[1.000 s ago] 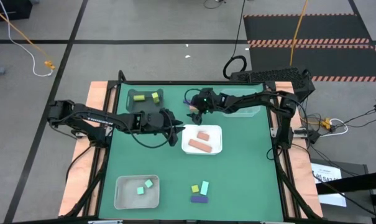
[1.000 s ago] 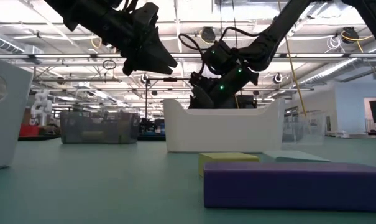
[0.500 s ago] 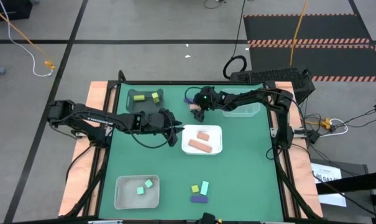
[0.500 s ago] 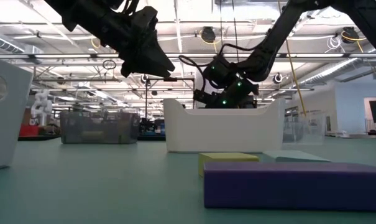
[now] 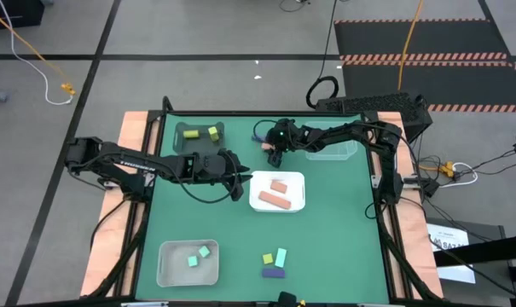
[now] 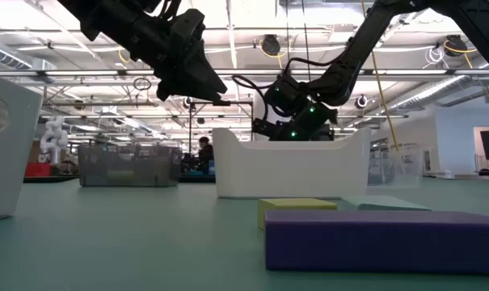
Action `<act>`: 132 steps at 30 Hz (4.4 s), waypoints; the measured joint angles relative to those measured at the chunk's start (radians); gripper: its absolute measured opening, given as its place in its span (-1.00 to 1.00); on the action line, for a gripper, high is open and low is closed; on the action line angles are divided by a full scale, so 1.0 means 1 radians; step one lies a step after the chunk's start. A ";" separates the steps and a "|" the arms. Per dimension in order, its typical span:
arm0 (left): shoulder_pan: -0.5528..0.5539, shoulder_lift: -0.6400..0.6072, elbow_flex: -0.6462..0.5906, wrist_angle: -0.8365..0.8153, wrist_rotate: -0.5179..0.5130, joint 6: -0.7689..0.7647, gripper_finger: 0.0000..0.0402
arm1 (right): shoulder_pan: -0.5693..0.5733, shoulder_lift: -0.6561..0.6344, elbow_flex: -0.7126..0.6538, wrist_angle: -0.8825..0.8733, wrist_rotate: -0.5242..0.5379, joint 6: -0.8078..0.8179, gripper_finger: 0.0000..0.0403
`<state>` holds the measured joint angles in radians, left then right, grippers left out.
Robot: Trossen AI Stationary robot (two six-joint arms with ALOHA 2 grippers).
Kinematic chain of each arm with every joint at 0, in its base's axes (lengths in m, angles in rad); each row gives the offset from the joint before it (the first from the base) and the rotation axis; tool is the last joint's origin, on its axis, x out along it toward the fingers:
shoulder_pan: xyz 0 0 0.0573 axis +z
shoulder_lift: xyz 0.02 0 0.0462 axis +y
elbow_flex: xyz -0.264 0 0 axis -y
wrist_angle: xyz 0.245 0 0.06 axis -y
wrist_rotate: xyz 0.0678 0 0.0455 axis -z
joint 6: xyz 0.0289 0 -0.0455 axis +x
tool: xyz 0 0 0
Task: Sort & place blocks by color
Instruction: Put the orange block into the white bin, then put the top purple block into the transparent bin
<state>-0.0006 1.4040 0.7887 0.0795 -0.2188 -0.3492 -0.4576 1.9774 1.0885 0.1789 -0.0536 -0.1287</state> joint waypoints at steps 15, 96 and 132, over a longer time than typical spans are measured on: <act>0.000 0.000 0.000 0.000 0.000 0.000 -0.30 | 0.000 -0.045 0.000 -0.015 0.000 0.000 -0.42; -0.039 0.000 0.000 -0.009 0.000 -0.020 -0.30 | 0.574 -0.594 -0.540 0.202 0.393 0.842 -0.10; 0.155 0.062 0.000 0.073 -0.048 -0.172 -0.30 | 0.365 -0.786 -0.541 0.360 0.473 0.479 0.12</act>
<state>0.1540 1.4664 0.7886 0.1525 -0.2666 -0.5217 -0.0925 1.1915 0.5476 0.5384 0.4191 0.3504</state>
